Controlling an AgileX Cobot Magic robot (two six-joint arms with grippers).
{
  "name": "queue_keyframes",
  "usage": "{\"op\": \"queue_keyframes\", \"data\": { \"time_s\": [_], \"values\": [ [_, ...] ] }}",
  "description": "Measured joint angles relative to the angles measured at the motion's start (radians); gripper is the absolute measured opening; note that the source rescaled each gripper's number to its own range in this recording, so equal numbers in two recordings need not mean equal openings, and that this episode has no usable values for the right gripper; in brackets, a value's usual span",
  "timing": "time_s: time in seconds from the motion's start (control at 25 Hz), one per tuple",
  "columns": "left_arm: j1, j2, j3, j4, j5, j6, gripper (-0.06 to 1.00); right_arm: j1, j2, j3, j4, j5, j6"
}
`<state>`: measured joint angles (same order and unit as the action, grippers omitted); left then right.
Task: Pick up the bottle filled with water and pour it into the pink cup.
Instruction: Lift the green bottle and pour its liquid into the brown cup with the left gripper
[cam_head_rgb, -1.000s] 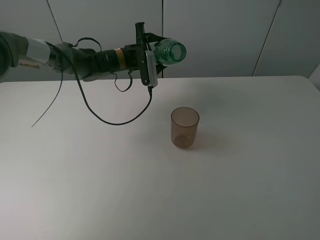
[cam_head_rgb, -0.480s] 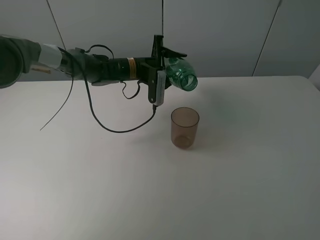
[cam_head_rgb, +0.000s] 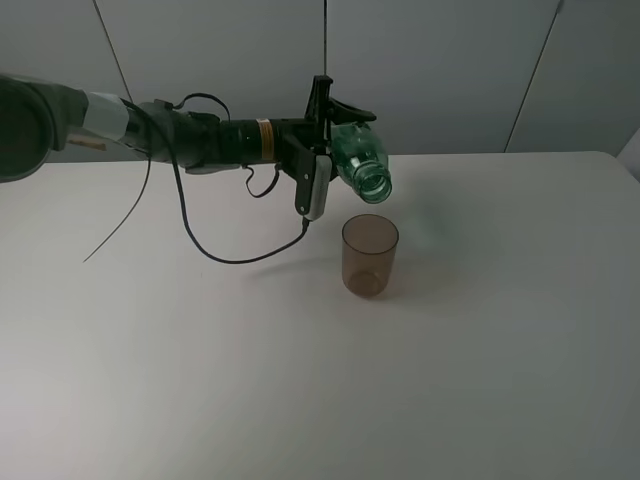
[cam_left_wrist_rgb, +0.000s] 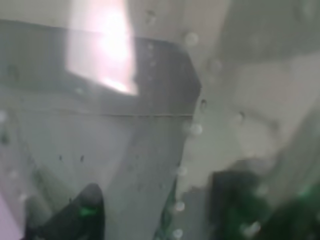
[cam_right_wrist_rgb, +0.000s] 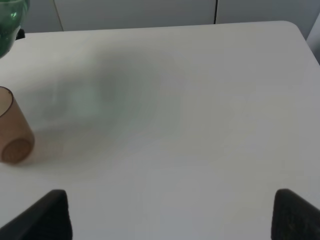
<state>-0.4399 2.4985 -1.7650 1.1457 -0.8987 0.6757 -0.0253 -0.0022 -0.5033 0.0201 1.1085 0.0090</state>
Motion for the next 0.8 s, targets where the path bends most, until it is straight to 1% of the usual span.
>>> {"op": "queue_keyframes", "data": {
  "time_s": [0.28,0.8],
  "values": [
    [0.0,0.0,-0.002,0.014,0.0,0.071,0.01,0.0,0.0,0.0,0.0,0.0,0.0],
    [-0.006,0.0,-0.002,0.014,-0.002,0.213,0.0,0.0,0.0,0.0,0.0,0.0,0.0]
  ]
}}
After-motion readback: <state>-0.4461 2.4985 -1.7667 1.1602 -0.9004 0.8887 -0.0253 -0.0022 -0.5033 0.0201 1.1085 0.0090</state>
